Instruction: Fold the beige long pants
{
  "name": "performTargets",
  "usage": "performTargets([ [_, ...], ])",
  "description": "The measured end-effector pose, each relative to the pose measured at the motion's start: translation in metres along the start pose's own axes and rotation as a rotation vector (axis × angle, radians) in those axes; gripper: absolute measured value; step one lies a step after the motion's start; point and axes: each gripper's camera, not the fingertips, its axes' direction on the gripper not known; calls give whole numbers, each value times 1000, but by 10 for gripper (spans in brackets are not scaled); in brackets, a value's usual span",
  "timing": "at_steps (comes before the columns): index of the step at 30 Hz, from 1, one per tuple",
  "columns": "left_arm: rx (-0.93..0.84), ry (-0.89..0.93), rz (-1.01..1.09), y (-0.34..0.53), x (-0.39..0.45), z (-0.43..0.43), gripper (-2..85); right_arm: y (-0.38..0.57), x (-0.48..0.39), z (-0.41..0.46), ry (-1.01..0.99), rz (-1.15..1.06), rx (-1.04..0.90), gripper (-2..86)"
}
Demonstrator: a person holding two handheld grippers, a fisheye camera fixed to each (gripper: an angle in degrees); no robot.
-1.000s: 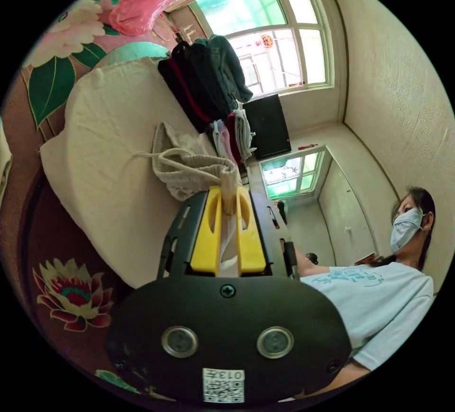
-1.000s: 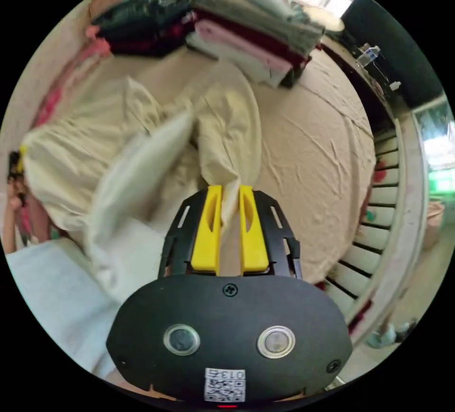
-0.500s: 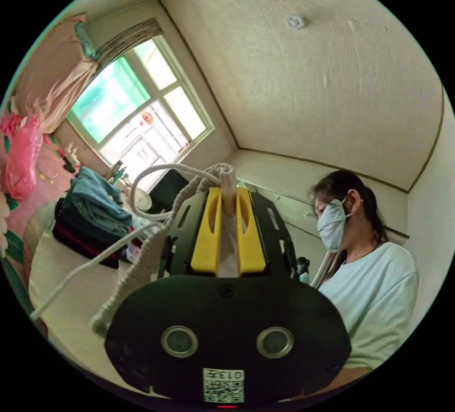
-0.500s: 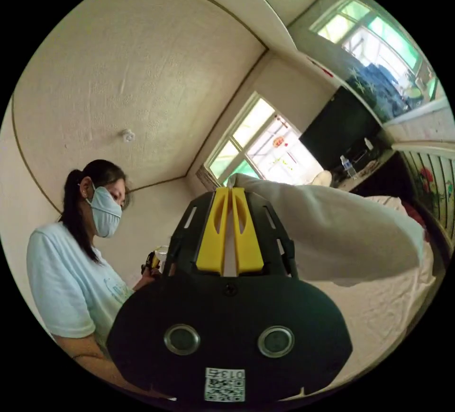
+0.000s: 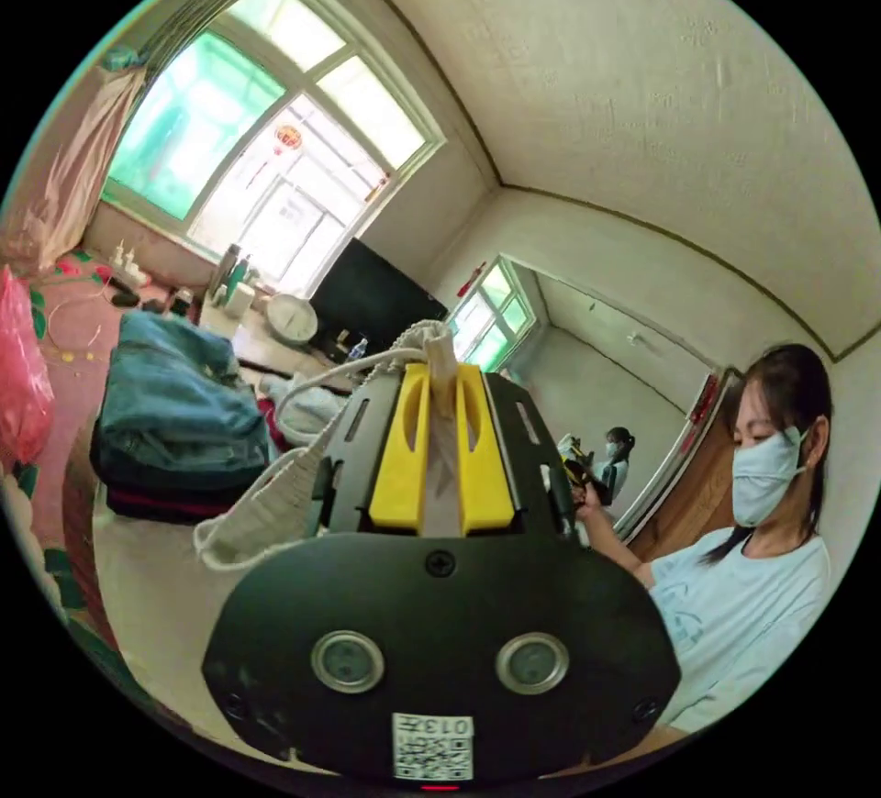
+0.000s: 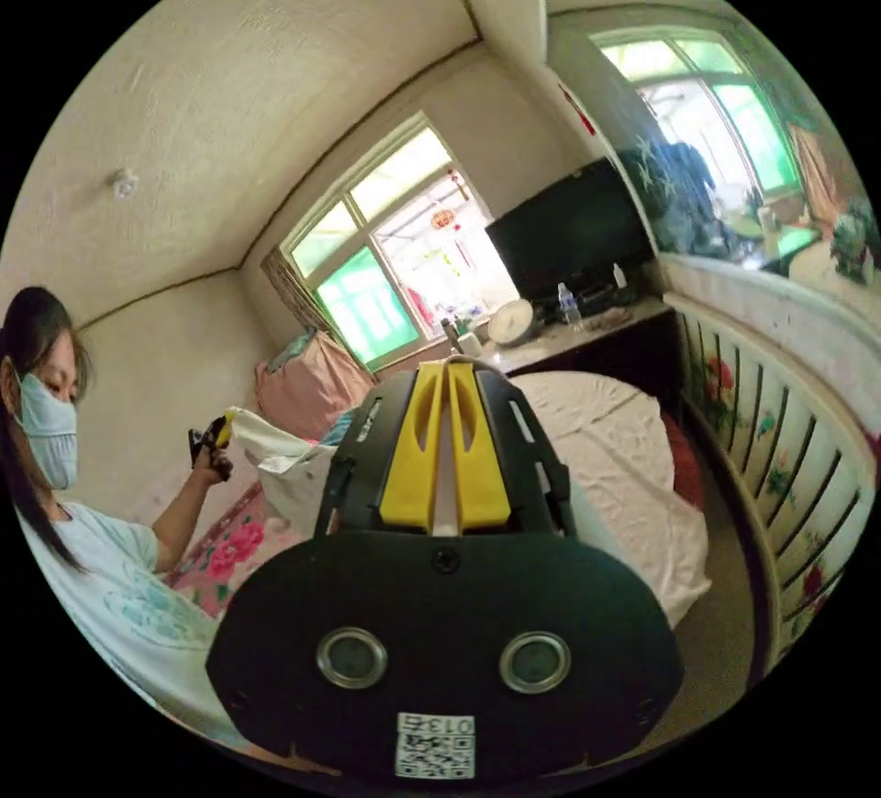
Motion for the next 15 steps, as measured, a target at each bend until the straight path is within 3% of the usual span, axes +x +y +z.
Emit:
performTargets([
  [4,143,27,308,-52,74,-11,50,-38,-54,-29,115,-281,158,3],
  [7,178,28,346,-49,93,-32,52,-15,-32,-47,24,-221,217,2],
  [10,109,32,214,-20,63,-41,53,36,4,-34,-54,-96,139,2],
  [15,-81,-87,-204,92,-42,-42,54,154,59,16,36,176,-125,2],
])
